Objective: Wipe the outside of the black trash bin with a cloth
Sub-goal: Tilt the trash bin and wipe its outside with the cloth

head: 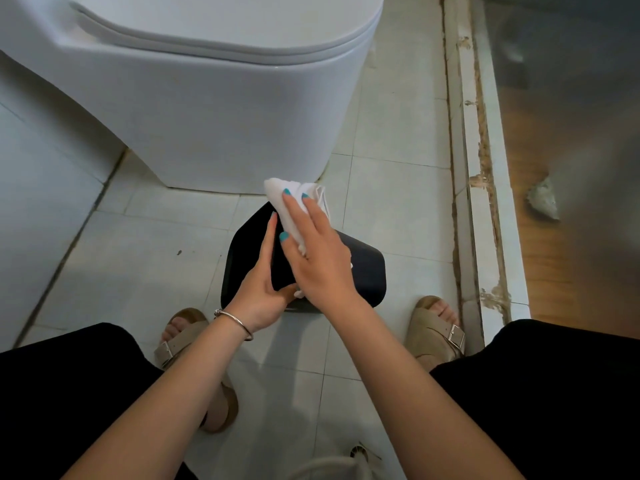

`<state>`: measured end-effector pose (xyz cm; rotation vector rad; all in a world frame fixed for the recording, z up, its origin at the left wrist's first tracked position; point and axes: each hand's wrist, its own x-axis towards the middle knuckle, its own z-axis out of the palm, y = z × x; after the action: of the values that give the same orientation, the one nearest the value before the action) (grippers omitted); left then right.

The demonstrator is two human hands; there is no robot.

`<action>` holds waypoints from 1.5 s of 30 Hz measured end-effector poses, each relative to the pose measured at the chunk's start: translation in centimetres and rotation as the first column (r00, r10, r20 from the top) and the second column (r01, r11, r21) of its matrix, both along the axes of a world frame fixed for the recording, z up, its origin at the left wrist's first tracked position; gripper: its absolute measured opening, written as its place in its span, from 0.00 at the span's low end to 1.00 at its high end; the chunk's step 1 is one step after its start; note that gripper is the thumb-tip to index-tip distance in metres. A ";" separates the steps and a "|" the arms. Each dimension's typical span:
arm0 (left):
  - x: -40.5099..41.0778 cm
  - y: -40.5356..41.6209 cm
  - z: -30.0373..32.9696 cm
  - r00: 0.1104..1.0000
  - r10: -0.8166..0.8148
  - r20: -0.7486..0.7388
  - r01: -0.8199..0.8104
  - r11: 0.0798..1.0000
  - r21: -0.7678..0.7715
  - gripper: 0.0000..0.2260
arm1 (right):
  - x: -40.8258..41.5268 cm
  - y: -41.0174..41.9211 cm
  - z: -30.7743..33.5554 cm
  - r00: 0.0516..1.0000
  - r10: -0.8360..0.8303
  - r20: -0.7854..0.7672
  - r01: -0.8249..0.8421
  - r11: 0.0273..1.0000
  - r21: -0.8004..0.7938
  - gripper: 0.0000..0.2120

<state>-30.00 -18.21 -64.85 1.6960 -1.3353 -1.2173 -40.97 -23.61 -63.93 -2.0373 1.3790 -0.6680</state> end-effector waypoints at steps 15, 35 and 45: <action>1.3 -0.1 -0.1 1.000 -0.020 0.016 0.020 1.000 0.006 0.49 | -4.0 -0.3 -3.6 0.994 -0.109 0.008 0.108 0.992 0.062 0.30; 0.8 -1.0 0.7 0.994 -0.106 -0.001 0.106 0.993 0.042 0.48 | -8.3 -1.0 -6.1 0.910 -0.387 -0.146 0.413 0.874 0.255 0.28; 1.0 -0.9 0.3 0.993 -0.116 -0.014 0.117 0.993 0.018 0.48 | -1.5 1.8 -0.9 0.997 -0.060 0.042 0.061 0.998 -0.009 0.30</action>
<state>-28.98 -19.15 -64.60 1.6400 -1.4365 -1.3082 -42.50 -21.84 -64.80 -1.9853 1.4205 -0.7412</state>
